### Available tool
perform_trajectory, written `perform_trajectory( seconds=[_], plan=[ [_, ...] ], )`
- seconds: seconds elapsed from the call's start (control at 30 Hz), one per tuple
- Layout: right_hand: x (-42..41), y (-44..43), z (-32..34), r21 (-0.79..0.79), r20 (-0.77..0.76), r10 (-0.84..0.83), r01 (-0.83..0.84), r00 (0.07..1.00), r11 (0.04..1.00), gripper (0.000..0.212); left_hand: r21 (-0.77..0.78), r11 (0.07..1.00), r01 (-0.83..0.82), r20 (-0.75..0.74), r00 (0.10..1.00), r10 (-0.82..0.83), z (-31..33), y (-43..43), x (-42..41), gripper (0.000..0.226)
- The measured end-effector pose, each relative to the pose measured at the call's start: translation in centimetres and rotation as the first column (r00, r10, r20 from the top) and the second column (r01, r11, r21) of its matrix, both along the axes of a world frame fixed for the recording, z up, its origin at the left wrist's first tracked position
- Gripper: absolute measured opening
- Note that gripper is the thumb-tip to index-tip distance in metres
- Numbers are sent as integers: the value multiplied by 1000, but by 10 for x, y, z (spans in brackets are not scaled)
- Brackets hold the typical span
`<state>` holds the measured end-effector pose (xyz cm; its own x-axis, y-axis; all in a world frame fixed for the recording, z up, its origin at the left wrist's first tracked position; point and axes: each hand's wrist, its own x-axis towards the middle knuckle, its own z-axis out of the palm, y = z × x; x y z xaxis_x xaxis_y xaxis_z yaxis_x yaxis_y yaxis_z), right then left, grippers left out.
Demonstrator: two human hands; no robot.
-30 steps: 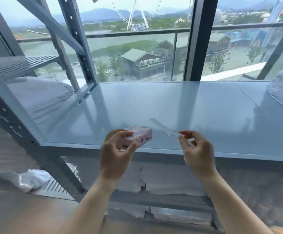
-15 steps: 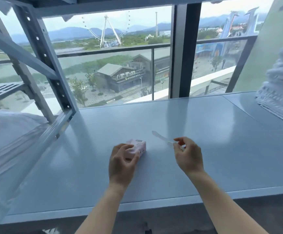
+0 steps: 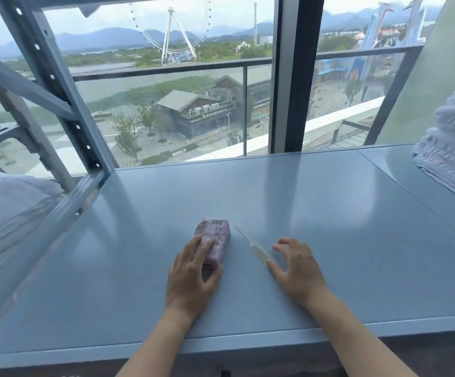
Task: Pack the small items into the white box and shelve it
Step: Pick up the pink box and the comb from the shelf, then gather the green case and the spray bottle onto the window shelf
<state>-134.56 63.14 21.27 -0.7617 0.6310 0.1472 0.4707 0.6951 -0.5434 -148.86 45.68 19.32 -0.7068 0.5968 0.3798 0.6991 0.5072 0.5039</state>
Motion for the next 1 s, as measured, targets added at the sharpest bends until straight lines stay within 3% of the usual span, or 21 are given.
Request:
perform_trajectory(
  seconds=[0.23,0.5,0.63,0.8,1.0],
  plan=[
    [-17,-9,8,20,139,115,-119,983,993,39,-65,997,-53,16,998,54,4,0,5,61],
    [-22,-25,7,-51,-8,279,-279,960,959,50,-192,953,-236,12,970,242,10,-38,28,77],
    [-16,-45,24,-43,-29,418,-418,908,907,55,-131,943,-304,78,946,316,27,-80,39,78],
    [-17,-91,60,40,-69,572,-570,818,821,55,-99,929,-356,43,932,361,54,-134,60,87],
    [-23,-173,76,56,43,745,-746,666,664,66,-145,880,-451,33,887,460,66,-215,89,78]
  ],
)
